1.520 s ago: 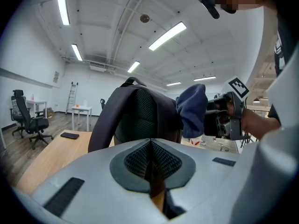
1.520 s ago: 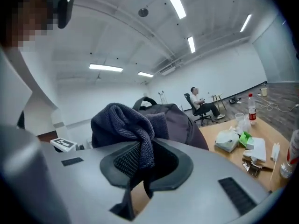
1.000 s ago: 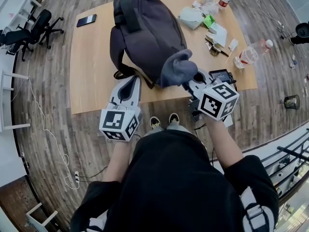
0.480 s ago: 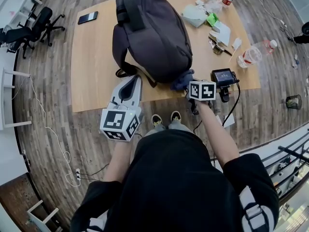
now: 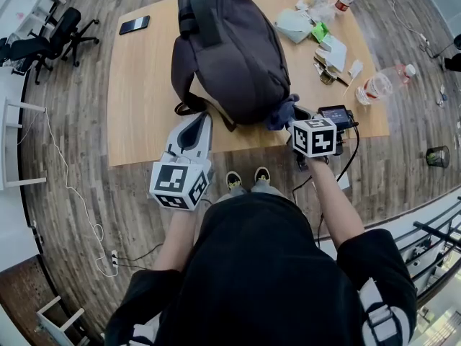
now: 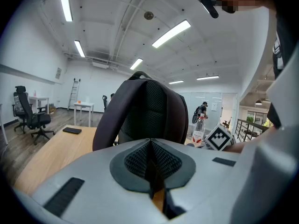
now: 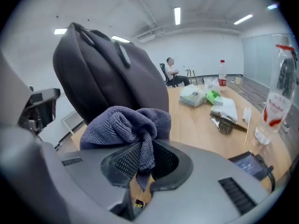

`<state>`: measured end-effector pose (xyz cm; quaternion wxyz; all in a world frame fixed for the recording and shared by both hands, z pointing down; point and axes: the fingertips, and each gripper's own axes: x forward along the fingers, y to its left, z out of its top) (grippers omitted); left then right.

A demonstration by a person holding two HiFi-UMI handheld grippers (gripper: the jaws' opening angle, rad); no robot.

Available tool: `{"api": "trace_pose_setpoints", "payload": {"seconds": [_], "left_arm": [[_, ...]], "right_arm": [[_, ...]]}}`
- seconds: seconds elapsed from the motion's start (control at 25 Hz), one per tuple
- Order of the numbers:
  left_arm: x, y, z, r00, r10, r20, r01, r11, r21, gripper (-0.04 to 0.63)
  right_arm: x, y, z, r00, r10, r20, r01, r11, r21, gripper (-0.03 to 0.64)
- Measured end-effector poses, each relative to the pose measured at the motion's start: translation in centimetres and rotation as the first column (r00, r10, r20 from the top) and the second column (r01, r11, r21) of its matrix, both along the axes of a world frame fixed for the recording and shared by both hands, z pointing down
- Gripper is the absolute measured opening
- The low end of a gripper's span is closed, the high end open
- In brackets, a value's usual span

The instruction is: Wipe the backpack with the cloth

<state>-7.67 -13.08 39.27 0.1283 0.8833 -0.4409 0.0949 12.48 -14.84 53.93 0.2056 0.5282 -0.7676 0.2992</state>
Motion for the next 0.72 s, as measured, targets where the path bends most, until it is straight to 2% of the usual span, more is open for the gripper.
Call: {"api": "trace_pose_setpoints", "payload": {"seconds": [0.2, 0.32, 0.44, 0.56, 0.64, 0.72], "left_arm": [[0.4, -0.1, 0.0, 1.000, 0.008, -0.004, -0.008, 1.000, 0.001, 0.015], [0.5, -0.1, 0.1, 1.000, 0.010, -0.005, -0.010, 1.000, 0.000, 0.017], [0.8, -0.1, 0.2, 1.000, 0.012, -0.001, -0.012, 1.000, 0.002, 0.017], [1.0, 0.0, 0.3, 1.000, 0.012, 0.001, -0.012, 1.000, 0.001, 0.015], [0.9, 0.1, 0.4, 1.000, 0.010, -0.002, -0.010, 1.000, 0.000, 0.017], [0.8, 0.2, 0.3, 1.000, 0.005, -0.005, -0.005, 1.000, 0.000, 0.016]], "right_arm": [[-0.2, -0.2, -6.7, 0.999, -0.035, -0.001, 0.035, 0.990, 0.138, 0.060], [-0.9, -0.5, -11.3, 0.998, -0.058, -0.009, 0.059, 0.971, 0.230, 0.058], [-2.1, -0.9, -16.7, 0.996, -0.092, 0.007, 0.083, 0.931, 0.356, 0.060], [-4.1, -1.3, -21.8, 0.990, -0.138, 0.020, 0.112, 0.875, 0.471, 0.060], [-5.7, -1.3, -24.3, 0.986, -0.167, 0.014, 0.135, 0.840, 0.526, 0.059], [-7.0, -1.5, -26.1, 0.982, -0.190, 0.022, 0.146, 0.820, 0.554, 0.060]]}}
